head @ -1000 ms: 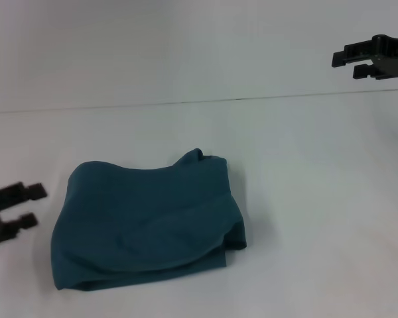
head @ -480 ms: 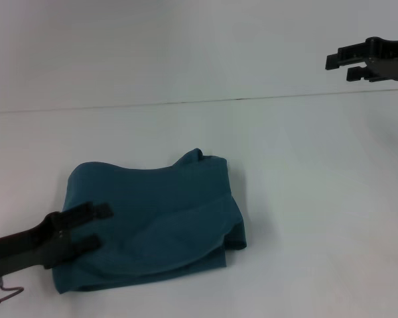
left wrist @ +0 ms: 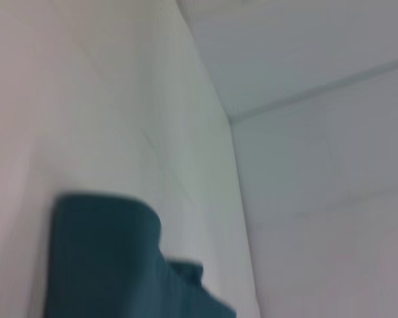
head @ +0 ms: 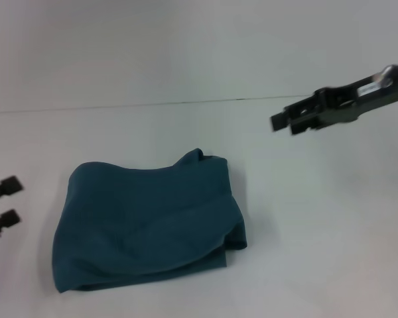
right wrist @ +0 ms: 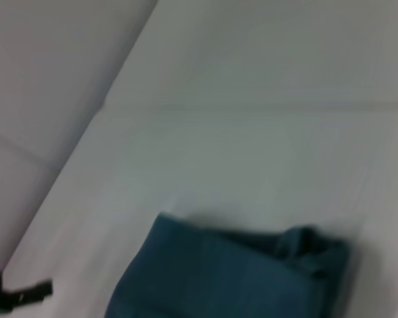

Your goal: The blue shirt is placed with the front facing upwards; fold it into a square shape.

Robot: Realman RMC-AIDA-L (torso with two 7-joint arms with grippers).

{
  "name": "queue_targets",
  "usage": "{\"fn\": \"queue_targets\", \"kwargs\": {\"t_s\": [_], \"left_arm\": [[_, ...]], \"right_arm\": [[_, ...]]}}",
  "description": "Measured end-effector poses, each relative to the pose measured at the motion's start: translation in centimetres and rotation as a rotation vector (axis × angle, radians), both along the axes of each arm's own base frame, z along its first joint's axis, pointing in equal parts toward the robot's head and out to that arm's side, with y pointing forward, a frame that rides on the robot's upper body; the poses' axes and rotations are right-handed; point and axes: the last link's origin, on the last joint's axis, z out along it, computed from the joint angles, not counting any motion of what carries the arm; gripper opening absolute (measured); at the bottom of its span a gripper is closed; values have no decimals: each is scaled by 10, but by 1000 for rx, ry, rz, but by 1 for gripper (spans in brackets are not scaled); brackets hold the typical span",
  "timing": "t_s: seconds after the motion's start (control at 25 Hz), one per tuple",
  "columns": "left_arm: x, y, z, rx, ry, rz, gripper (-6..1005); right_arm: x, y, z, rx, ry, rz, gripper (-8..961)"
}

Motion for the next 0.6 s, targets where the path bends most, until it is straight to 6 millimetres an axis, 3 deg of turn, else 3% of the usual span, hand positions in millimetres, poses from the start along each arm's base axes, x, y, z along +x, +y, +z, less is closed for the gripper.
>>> {"fn": "queue_targets", "kwargs": {"t_s": [0.24, 0.4, 0.6], "left_arm": [[-11, -9, 9, 48, -4, 38, 936], [-10, -7, 6, 49, -5, 33, 937], [-9, -4, 3, 50, 0, 35, 937]], "right_arm": [[-9, 7, -46, -90, -30, -85, 606], [-7, 16, -70, -39, -140, -128, 606], [-13, 15, -100, -28, -174, -96, 605]]}}
